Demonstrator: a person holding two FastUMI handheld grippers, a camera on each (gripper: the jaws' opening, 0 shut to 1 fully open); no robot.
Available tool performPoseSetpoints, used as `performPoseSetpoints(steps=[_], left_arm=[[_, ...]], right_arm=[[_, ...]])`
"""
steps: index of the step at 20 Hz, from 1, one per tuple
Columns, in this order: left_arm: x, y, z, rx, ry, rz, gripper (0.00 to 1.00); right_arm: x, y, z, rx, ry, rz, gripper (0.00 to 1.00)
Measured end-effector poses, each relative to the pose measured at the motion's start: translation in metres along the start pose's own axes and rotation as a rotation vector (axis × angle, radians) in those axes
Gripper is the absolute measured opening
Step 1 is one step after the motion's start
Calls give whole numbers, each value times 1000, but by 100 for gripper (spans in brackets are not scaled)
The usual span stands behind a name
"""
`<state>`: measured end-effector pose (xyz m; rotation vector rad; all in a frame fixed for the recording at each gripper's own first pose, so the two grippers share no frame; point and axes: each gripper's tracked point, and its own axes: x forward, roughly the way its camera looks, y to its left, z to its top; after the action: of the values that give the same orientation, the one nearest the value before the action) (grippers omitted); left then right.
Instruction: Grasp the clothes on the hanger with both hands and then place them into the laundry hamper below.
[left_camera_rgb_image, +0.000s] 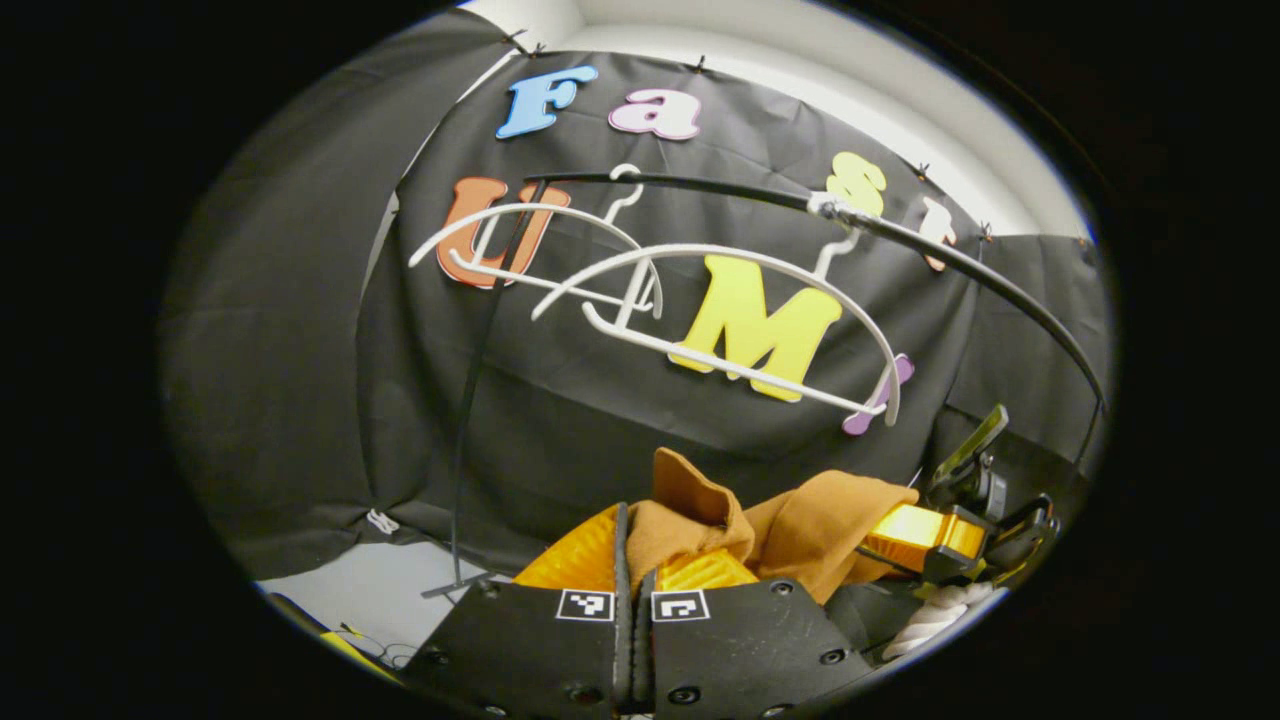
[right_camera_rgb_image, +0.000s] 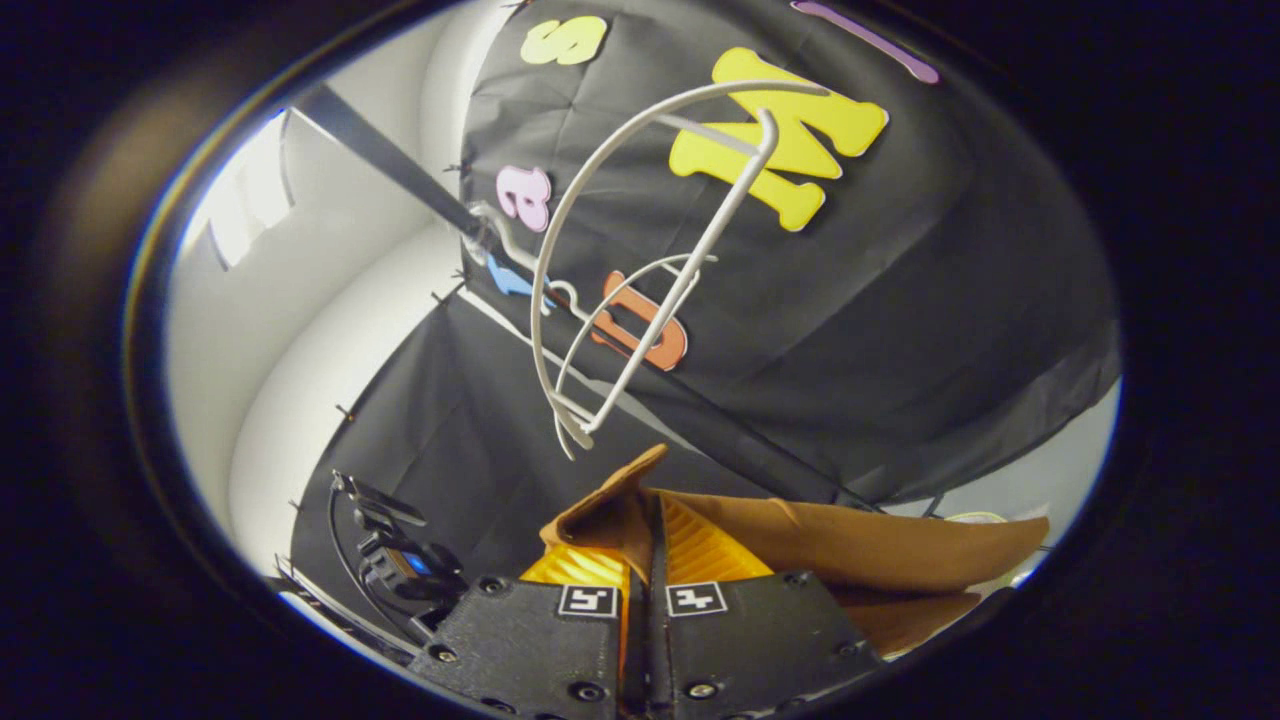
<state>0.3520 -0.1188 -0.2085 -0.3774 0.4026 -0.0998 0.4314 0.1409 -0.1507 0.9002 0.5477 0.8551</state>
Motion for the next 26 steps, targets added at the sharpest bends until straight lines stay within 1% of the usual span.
performPoseSetpoints(steps=[1, 4, 5, 6, 7, 8, 9, 14, 16, 20, 23, 25, 26], left_arm=[[1, 0, -7, 10, 10, 3, 6], [-3, 6, -36, 30, 49, 8, 6], [-1, 7, -47, 36, 64, 12, 0], [3, 11, -60, 46, 81, 17, 5], [6, 14, -73, 50, 101, 20, 5], [9, 18, -86, 53, 121, 26, 0], [9, 22, -103, 53, 143, 34, 0], [22, 51, -188, 35, 305, 105, 0], [21, 62, -220, 17, 369, 131, 0], [19, 77, -283, 19, 502, 189, 0], [17, 89, -314, 20, 577, 234, 0], [6, 91, -330, 16, 641, 258, 0], [5, 93, -333, 27, 650, 265, 0]], right_arm=[[2, -5, -8, -20, 22, -20, 5], [11, -20, -40, -75, 98, -68, 5], [16, -28, -49, -93, 123, -85, 5], [20, -39, -60, -116, 149, -104, 5], [24, -51, -71, -130, 174, -125, 5], [25, -63, -84, -140, 200, -148, 5], [26, -78, -96, -152, 228, -175, 5], [22, -163, -134, -190, 337, -353, 5], [13, -194, -152, -200, 381, -419, 5], [3, -251, -190, -213, 477, -557, 5], [-3, -279, -214, -231, 534, -653, 5], [-16, -296, -217, -255, 556, -713, 5], [-23, -301, -214, -280, 565, -733, 5]])
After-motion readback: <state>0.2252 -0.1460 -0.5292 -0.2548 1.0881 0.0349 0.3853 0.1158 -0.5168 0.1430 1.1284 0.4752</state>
